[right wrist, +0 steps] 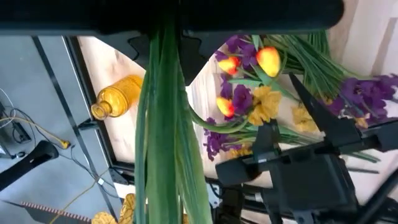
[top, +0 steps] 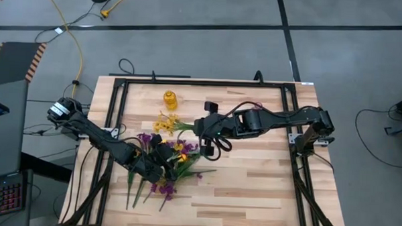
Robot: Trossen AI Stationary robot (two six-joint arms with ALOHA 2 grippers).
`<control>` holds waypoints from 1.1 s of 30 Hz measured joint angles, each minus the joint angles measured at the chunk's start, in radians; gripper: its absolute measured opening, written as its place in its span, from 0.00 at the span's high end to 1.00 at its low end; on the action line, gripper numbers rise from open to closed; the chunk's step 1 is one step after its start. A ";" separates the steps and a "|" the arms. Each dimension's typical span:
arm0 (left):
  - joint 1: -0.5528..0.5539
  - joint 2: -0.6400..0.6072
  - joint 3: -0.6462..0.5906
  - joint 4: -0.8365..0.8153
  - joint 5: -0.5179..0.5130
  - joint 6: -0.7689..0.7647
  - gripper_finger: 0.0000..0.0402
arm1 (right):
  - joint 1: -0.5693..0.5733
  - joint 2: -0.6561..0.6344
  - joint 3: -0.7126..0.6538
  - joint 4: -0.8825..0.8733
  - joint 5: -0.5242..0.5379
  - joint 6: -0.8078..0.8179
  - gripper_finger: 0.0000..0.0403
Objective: Sort flowers into vase by color
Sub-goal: Put the yellow flowers into the yellow vase
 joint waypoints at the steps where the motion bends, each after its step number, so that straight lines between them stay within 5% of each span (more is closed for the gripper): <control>1: 0.001 0.000 0.000 0.003 -0.007 0.000 0.65 | 0.002 0.000 0.000 -0.001 0.000 0.000 0.90; 9: 0.013 0.000 0.000 0.003 -0.009 0.001 0.67 | 0.006 0.000 0.000 -0.001 -0.001 0.000 0.90; 18: 0.013 0.000 0.000 -0.012 0.003 0.000 0.98 | 0.005 0.000 0.000 -0.001 0.000 0.000 0.90; 33: 0.013 0.000 0.000 -0.097 0.165 -0.022 1.00 | 0.019 -0.119 0.000 -0.017 0.104 -0.001 0.90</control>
